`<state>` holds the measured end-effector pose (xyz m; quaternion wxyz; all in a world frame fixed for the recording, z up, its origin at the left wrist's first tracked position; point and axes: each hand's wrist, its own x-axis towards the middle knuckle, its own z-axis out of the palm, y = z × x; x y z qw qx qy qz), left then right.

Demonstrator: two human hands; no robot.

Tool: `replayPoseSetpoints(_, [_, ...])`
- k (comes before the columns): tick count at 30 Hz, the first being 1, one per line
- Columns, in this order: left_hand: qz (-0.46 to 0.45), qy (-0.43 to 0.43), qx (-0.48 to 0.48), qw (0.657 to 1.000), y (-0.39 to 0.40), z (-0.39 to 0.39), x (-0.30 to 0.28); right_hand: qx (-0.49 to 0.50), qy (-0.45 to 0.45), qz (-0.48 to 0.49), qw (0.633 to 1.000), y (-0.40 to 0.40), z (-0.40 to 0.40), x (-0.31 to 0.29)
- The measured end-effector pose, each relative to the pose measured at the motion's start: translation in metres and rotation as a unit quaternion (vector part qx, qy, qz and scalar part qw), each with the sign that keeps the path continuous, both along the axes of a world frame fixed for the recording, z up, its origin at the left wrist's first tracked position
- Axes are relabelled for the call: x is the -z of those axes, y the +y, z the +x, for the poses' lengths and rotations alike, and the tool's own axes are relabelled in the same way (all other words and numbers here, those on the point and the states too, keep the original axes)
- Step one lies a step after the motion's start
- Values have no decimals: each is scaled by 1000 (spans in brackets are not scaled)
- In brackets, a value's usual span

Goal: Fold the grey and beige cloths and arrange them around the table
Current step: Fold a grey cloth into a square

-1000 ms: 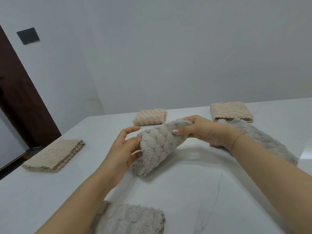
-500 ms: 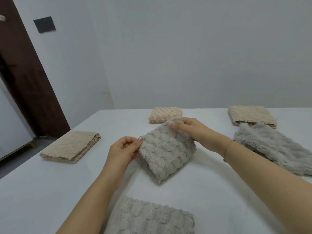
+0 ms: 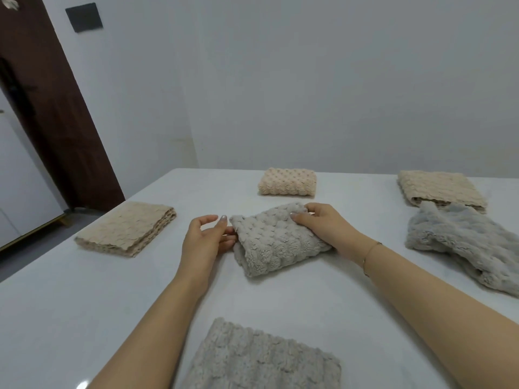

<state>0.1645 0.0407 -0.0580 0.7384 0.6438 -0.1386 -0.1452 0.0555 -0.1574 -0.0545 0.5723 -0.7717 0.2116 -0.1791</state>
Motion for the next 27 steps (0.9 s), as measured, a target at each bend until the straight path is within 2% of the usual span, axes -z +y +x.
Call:
replayPoseSetpoints(5, [42, 16, -14, 999, 3, -10, -5, -3, -5, -7, 1000, 2, 0, 2])
replayPoseSetpoints(8, [119, 25, 25, 992, 7, -22, -13, 8, -10, -1, 1000, 2, 1, 5])
replayPoseSetpoints(12, [236, -39, 58, 969, 8, -33, -14, 40, -13, -37, 998, 3, 3, 9])
replayPoseSetpoints(18, [290, -80, 60, 952, 9, -31, -9, 93, -9, -76, 993, 5, 1, 9])
replayPoseSetpoints(21, [320, -108, 70, 939, 9, -32, -10, 114, 15, -150, 982, 4, -3, 7])
replayPoseSetpoints(23, [327, -155, 54, 931, 10, -34, -12, 113, 23, -157, 981, -1, -6, 4])
replayPoseSetpoints(25, [325, -274, -14, 905, 11, -34, -12, 77, 5, -65, 995, -5, -12, -2])
replayPoseSetpoints(27, [277, -380, -37, 882, 9, -35, -17, 28, 15, 10, 999, -10, -19, -7])
